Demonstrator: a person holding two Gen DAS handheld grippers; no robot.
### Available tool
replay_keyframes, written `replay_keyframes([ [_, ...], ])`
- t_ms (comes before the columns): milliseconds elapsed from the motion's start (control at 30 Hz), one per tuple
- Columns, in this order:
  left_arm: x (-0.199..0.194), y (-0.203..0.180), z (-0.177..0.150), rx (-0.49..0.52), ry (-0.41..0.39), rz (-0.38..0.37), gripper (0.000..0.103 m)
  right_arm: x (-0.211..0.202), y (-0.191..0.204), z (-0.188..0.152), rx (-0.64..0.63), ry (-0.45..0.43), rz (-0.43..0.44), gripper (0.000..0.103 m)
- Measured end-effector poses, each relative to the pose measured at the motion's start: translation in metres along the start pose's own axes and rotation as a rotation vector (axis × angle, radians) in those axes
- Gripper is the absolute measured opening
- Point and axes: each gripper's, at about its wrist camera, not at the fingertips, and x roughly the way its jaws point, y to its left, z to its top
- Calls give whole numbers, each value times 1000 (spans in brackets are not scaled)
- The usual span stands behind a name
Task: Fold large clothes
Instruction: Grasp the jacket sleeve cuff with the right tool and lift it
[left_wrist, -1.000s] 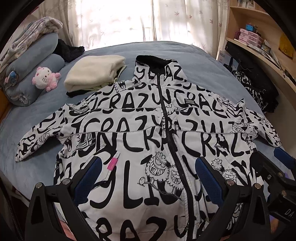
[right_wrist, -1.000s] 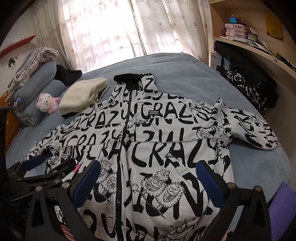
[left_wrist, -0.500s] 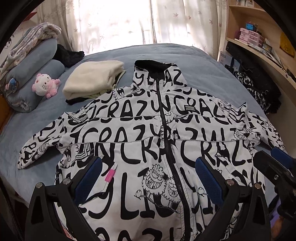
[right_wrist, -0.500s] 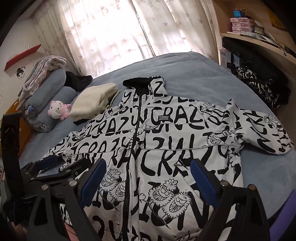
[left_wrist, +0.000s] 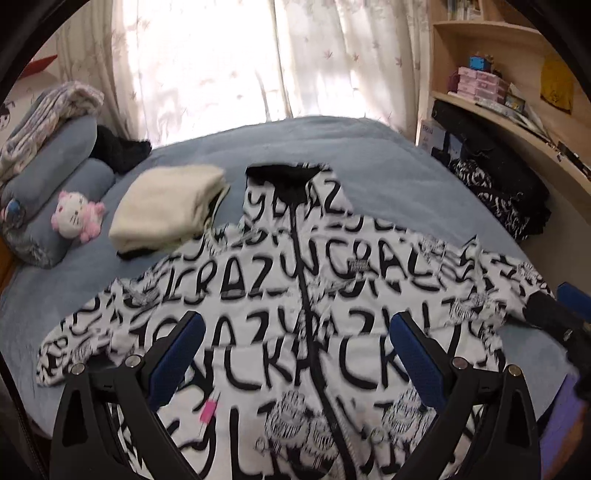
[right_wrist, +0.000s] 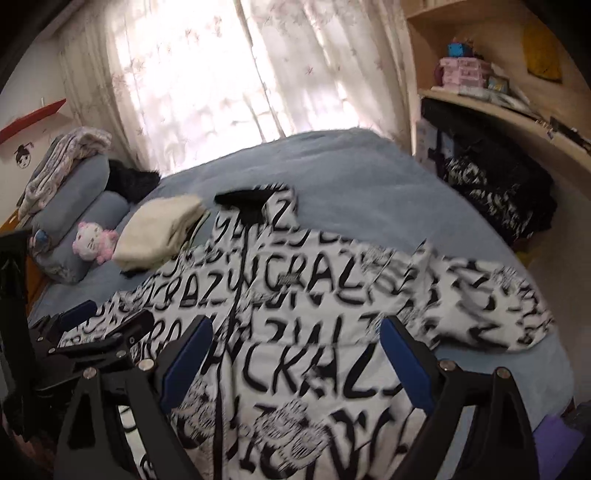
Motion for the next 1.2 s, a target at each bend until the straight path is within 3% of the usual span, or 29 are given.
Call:
replay_keyframes([
  [333,26,-29,65,-18,-87,0,100,-14,-65,55,39,-140,-172,93],
  [467,53,-52,83,-1,-94,-11,100,-1,-105,62,71,-145,-247,92],
  [567,79,-73,88,18,-92,-12,100,18,-151,63,151,-105,-290,92],
  [700,127,-106,83,58,-39,6,100,46,-216,53,260,-15,-364,83],
  [933,194,-146,47,38,63,-49,100,63,-345,13,573,114,-394,81],
  [1067,209,-172,30,64,86,-68,100,61,-392,-14,703,155,-395,81],
  [1200,224,-197,21,78,149,-127,100,67,-412,-38,776,198,-379,81],
])
